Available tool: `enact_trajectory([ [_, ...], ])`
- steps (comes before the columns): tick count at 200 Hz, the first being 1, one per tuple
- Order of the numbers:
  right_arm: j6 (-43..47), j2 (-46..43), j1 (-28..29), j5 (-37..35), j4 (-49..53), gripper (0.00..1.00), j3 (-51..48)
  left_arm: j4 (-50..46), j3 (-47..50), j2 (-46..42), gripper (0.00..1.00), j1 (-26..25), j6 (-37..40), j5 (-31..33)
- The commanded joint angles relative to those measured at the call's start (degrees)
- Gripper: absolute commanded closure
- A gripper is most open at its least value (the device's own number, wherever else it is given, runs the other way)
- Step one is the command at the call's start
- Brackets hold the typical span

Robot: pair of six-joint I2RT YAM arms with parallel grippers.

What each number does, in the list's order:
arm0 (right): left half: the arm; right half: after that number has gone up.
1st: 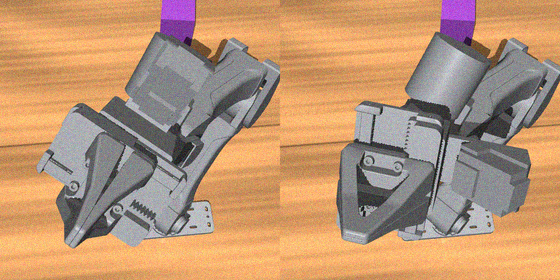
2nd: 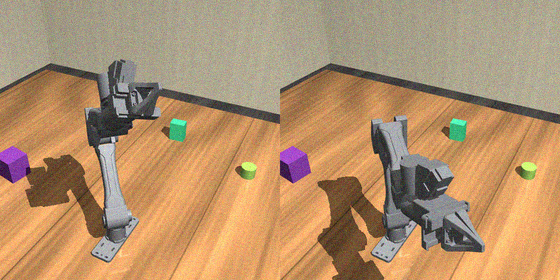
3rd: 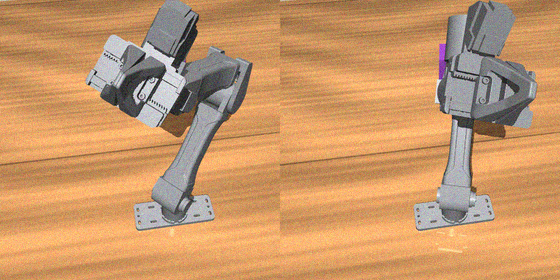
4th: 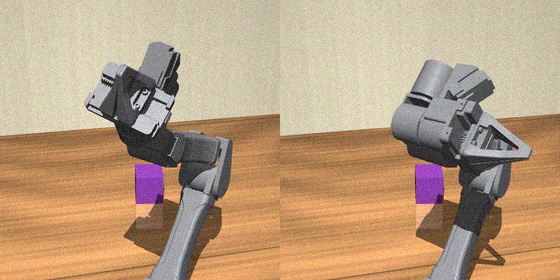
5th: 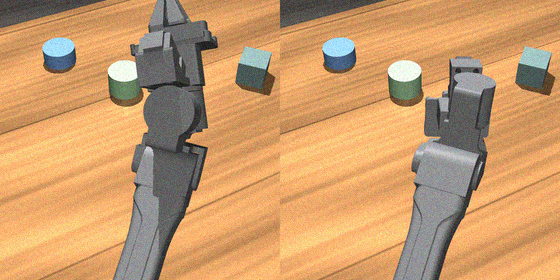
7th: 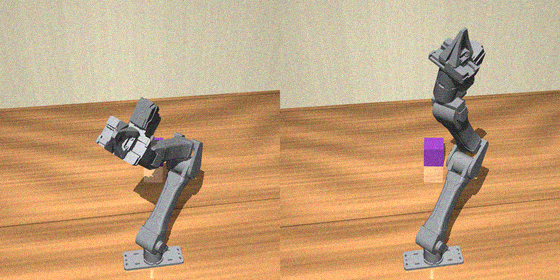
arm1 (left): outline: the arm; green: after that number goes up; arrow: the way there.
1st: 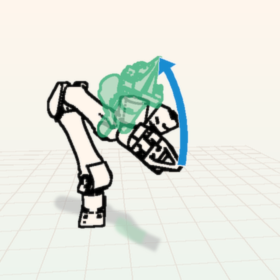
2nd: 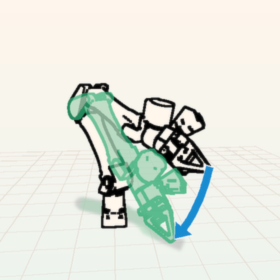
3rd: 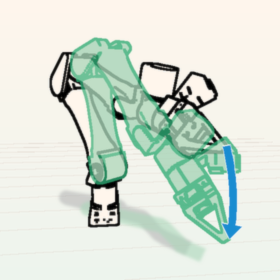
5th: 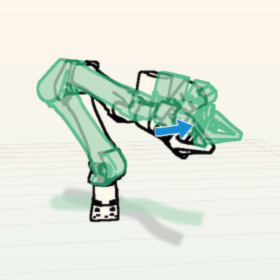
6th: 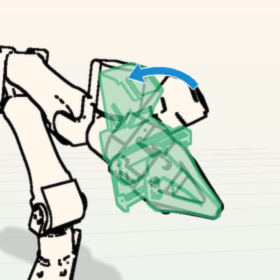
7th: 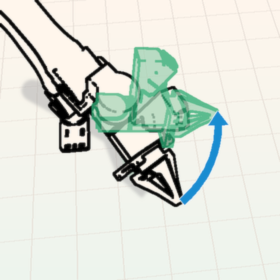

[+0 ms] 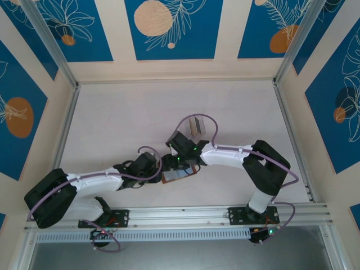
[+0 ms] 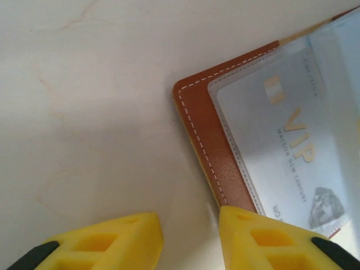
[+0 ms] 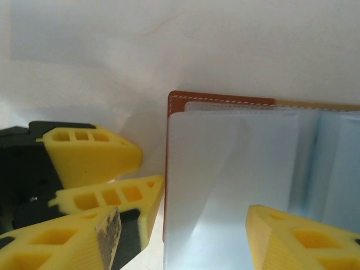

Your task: Put the credit cards into the card holder

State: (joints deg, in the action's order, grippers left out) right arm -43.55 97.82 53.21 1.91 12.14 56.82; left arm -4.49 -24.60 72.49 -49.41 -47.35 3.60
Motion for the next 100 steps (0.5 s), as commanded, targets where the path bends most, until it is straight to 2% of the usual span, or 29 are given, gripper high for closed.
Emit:
enact_trajectory([
  [1,-3.1,3.7,-0.5,6.2,-8.4,0.36,0.5,-1.6,3.1,-2.2,0.58,-0.7,-2.7,-1.3],
  [65,-8.2,10.7,-1.6,10.5,-15.7,0.33,0.1,-16.6,6.1,-22.3,0.47,-0.5,-5.4,0.4],
  [83,-8.1,9.1,-1.2,8.1,-16.1,0.33,-0.9,-18.8,4.8,-25.0,0.45,-0.5,-4.1,0.3],
  [100,-5.5,5.2,-0.9,5.1,-12.2,0.32,-0.2,-19.1,2.9,-24.1,0.42,-0.4,-2.9,-0.1],
])
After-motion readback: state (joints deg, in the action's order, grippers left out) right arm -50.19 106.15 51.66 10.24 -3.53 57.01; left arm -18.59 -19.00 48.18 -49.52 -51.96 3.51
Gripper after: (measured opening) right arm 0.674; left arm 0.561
